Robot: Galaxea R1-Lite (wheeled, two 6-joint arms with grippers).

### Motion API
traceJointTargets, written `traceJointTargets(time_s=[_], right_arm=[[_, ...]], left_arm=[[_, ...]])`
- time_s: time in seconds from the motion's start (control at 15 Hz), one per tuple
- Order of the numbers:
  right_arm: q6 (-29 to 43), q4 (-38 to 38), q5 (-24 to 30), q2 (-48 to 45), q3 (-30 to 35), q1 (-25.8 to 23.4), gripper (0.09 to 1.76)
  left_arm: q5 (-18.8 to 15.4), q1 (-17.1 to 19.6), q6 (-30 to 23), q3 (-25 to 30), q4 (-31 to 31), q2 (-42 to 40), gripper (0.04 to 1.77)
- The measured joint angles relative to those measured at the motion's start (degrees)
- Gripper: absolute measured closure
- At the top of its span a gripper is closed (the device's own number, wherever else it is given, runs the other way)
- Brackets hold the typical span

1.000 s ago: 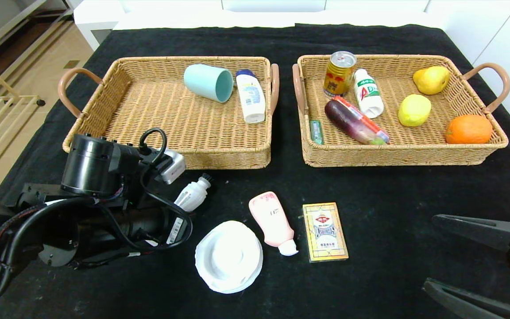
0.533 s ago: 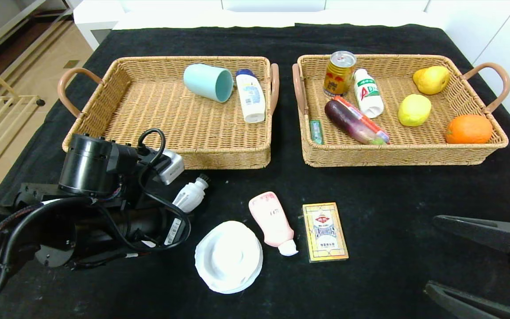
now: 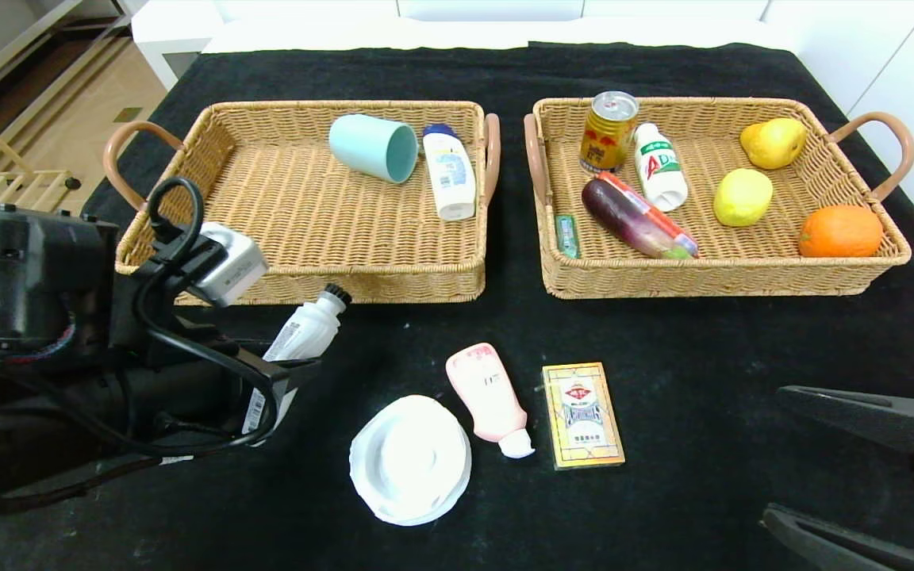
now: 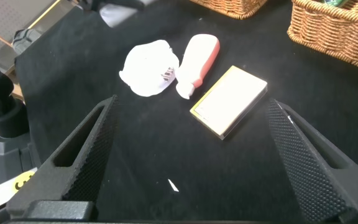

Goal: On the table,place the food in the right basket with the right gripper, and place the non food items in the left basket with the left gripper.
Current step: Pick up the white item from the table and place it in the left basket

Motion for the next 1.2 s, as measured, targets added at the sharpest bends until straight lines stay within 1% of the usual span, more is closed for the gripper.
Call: traceJointTargets(time_s=[0.13, 0.33, 0.6, 0.93, 1.07, 1.2], right_arm=[[0.0, 0.02, 0.01, 0.07, 0.0, 0.0, 0.14], [0.0, 0.02, 0.01, 0.13, 0.0, 0.0, 0.14], [0.0, 0.02, -0.05, 0.05, -0.01, 0.0, 0.14], [0.0, -0.15, -0.07, -0.44, -0.32, -0.35, 0.14], [0.0, -0.23, -0.05, -0.63, -0.48, -0.61, 0.14], [0.0, -0.26, -0.07, -0.74, -0.52, -0.69, 0.14]], left_arm=[[-0.27, 0.59, 0.02, -0.29, -0.61, -1.79, 1.16], [0.28, 1.71, -0.3, -4.38, -0.77, -1.95, 1.16], [-0.41, 4.66, -1.0, -14.19, 0.48, 1.71, 1.17], [-0.68, 8.87, -1.08, -28.66, 0.5, 10.58, 1.17], [-0.84, 9.65, -1.3, -32.88, 0.37, 14.38, 1.17], [-1.62, 9.87, -2.32, -35.63, -0.28, 17.97, 1.17]])
